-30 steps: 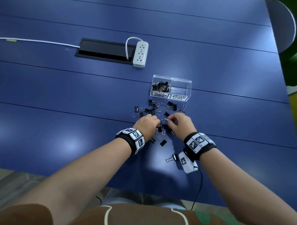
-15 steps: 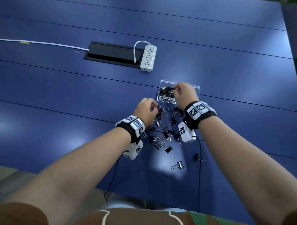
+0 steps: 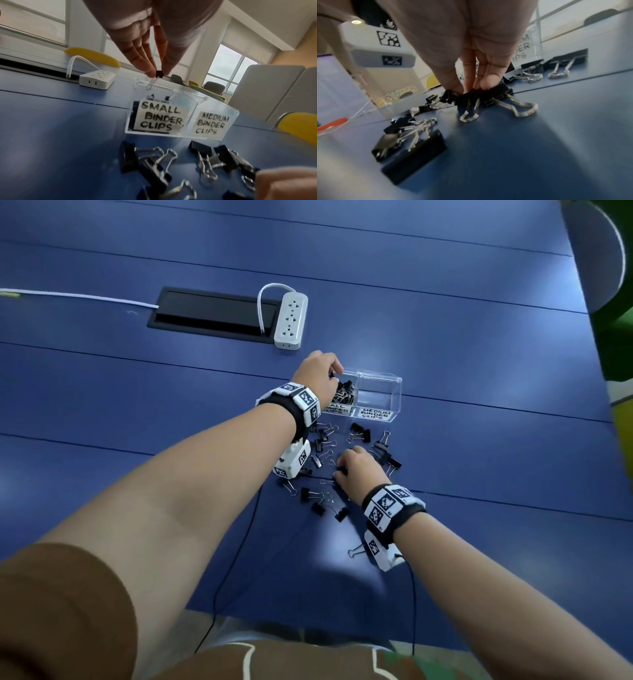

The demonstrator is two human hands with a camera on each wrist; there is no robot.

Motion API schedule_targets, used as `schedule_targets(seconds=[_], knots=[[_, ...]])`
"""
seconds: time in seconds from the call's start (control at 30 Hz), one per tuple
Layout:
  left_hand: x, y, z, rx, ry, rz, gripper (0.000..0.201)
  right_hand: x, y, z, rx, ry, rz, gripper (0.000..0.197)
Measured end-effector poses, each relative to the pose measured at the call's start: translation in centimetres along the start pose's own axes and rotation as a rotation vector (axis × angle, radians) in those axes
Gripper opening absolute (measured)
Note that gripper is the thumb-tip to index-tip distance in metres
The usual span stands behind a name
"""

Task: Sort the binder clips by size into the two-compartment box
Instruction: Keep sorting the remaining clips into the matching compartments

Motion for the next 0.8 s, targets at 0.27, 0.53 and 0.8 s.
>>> schedule_targets(seconds=[0.27,0.53,0.8], knots=[[-3.4,1.5,-6.4,-0.071,-0.040,0.022,0.010,3.3,-2.9,-0.4,0.138,0.113,0.251,0.013],[-5.7,4.8,-11.7,-0.289,-0.038,0.207,0.044,10.1,-7.8,0.4,0.312,0.376,0.319,0.005],[-3.0,5.6,-12.2,-0.285,0.075,0.196,0.042,9.2,-3.8,-0.7,0.141,0.266,0.206,0.015]])
Point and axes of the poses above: each hand's wrist, its own z-axis towards the middle knuckle, its own y-axis out of the palm, x = y × z, the point moved 10 cm from there along z, towards the middle knuckle, and after that the axes turned 10 degrees about x, right-handed, at the moved point
